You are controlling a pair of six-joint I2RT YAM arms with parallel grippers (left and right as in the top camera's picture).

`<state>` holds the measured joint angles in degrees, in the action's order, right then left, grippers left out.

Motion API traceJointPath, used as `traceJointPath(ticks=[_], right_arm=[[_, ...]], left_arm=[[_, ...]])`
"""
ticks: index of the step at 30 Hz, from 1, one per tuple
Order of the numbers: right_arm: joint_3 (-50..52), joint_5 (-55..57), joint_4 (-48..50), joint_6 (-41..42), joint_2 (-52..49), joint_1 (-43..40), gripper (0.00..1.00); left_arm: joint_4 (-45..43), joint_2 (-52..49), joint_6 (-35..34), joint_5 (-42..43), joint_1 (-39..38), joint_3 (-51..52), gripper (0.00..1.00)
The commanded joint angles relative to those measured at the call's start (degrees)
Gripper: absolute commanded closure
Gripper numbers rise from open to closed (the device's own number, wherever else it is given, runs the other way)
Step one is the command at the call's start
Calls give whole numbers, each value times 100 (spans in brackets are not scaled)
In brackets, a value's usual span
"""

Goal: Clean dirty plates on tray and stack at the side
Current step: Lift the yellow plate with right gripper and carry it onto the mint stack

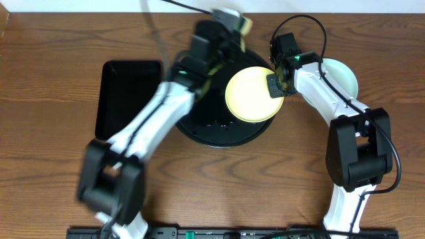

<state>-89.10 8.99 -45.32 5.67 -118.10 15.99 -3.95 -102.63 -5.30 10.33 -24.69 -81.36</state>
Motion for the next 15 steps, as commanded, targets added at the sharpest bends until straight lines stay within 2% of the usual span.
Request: traceJointPath(ticks=[1,9,13,15], right_arm=[[24,-20,63,-107,164,98,99],[-535,400,70,-323,533,426,99],[-999,1202,79,-616,896,911,99],[-1202,1703,103,-765,1012,1213,99]], left_arm=[[772,651,-39,-55,420,-109,92],[4000,1655,-601,-50,1751,-109,92],[5010,1707,-599,-39,2446,-92,92],[5241,1690,-592,83,2726,-28,92]])
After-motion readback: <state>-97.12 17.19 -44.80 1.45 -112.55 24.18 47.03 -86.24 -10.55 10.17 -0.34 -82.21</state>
